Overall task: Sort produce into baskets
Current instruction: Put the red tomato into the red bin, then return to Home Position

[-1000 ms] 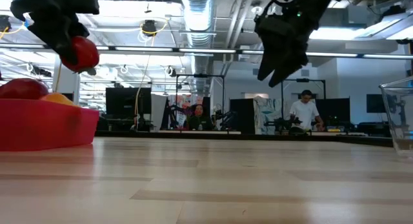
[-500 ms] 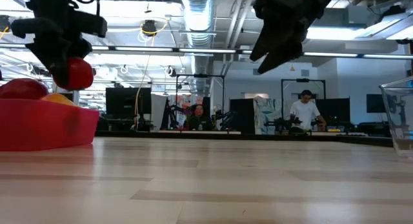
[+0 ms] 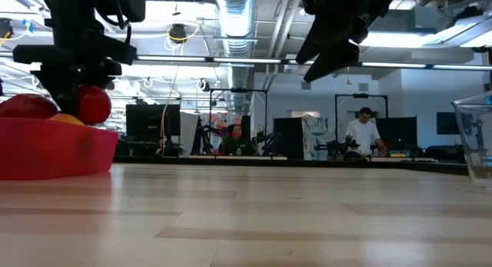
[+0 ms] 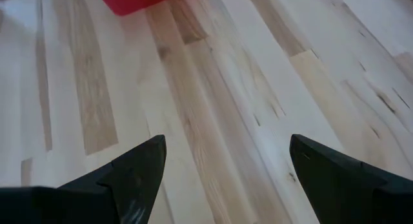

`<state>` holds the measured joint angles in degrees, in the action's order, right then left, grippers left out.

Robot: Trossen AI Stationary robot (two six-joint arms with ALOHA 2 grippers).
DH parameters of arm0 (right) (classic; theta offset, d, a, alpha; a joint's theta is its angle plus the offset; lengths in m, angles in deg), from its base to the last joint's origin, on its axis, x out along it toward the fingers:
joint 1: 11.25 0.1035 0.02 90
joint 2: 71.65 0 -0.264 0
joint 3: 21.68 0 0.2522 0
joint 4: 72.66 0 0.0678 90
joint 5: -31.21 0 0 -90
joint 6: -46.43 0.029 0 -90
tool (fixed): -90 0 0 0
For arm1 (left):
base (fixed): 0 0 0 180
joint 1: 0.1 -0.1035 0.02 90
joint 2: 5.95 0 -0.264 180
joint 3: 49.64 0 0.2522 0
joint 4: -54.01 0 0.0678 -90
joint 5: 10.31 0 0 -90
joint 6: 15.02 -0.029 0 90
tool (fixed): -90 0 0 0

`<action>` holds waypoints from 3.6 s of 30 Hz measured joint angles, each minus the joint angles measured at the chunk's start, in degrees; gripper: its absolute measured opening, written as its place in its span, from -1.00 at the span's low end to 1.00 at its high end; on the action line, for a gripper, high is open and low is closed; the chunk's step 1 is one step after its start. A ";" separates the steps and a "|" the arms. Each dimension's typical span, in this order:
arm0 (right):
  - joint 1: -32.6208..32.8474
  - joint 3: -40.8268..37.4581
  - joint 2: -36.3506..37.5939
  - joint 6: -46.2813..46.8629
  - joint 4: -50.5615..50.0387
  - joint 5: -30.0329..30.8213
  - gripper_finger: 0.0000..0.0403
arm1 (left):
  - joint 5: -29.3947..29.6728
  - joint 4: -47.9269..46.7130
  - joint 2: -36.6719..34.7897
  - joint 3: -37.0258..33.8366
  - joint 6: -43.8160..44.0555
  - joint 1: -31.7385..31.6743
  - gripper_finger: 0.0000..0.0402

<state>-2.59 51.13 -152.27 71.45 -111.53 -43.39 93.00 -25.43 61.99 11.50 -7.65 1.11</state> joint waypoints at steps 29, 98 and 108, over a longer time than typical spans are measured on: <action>-0.04 0.00 1.65 -0.20 -0.29 -0.05 0.77 | 0.46 -2.06 1.75 -0.02 -0.20 -1.86 0.73; -6.19 -50.11 80.51 -18.99 10.51 4.24 -0.84 | -0.80 67.55 -67.40 -43.23 -12.91 2.90 0.73; -6.25 -54.34 80.07 -17.79 14.67 3.98 -0.81 | -6.86 67.77 -67.74 -44.94 -15.72 2.88 0.73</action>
<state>-8.84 -3.21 -72.20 53.66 -96.86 -39.41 86.13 42.33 -5.75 -33.44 -23.37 3.99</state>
